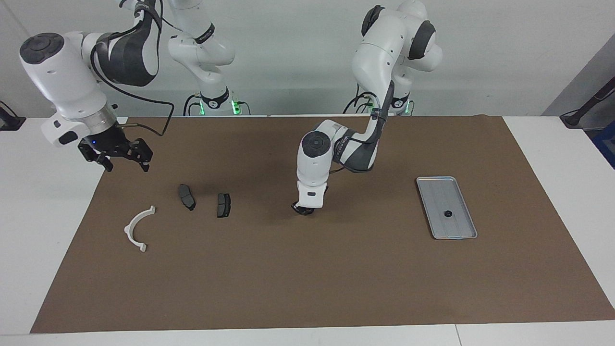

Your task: Place bearing gear from tray to pile

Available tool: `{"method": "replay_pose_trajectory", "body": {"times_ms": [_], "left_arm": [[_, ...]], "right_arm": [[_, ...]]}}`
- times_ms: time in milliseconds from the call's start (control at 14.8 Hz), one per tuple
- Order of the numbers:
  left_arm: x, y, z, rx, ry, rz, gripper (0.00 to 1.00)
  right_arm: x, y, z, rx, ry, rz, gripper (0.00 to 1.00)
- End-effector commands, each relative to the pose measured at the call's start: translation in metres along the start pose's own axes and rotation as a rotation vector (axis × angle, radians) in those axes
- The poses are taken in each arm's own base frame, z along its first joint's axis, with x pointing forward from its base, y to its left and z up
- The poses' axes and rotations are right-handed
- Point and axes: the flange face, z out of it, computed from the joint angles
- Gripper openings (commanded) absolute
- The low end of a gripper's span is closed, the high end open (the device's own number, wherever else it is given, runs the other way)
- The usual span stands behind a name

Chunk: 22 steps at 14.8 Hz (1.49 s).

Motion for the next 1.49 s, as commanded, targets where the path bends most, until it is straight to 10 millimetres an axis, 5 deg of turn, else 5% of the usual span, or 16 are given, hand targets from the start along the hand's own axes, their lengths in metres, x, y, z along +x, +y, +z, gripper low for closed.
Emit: {"method": "replay_pose_trajectory", "body": {"times_ms": [0, 271, 406, 541, 880, 1218, 1421], "left_arm": [[0.0, -0.005, -0.006, 0.02, 0.011, -0.017, 1.0], [0.019, -0.009, -0.037, 0.047, 0.008, -0.039, 1.0], [0.051, -0.027, -0.072, 0.036, 0.037, -0.064, 1.0], [0.074, -0.046, -0.086, 0.07, 0.019, 0.014, 0.99], [0.155, -0.148, -0.106, 0.11, -0.03, 0.185, 0.93], [0.25, -0.243, -0.12, 0.095, -0.065, 0.38, 0.91], [0.283, -0.286, -0.113, 0.083, -0.077, 0.493, 0.88]], "right_arm": [[-0.001, -0.001, 0.0, -0.002, 0.008, -0.026, 1.0], [0.002, -0.002, 0.002, -0.003, 0.016, -0.025, 1.0], [0.012, -0.005, 0.01, -0.003, 0.037, -0.029, 1.0], [0.032, -0.01, 0.021, 0.008, 0.036, -0.018, 1.0], [0.085, -0.103, 0.059, 0.005, 0.013, -0.045, 0.99], [0.081, -0.215, 0.08, -0.008, 0.033, -0.053, 0.97], [0.059, -0.274, 0.097, -0.018, 0.0, -0.063, 0.97]]}}
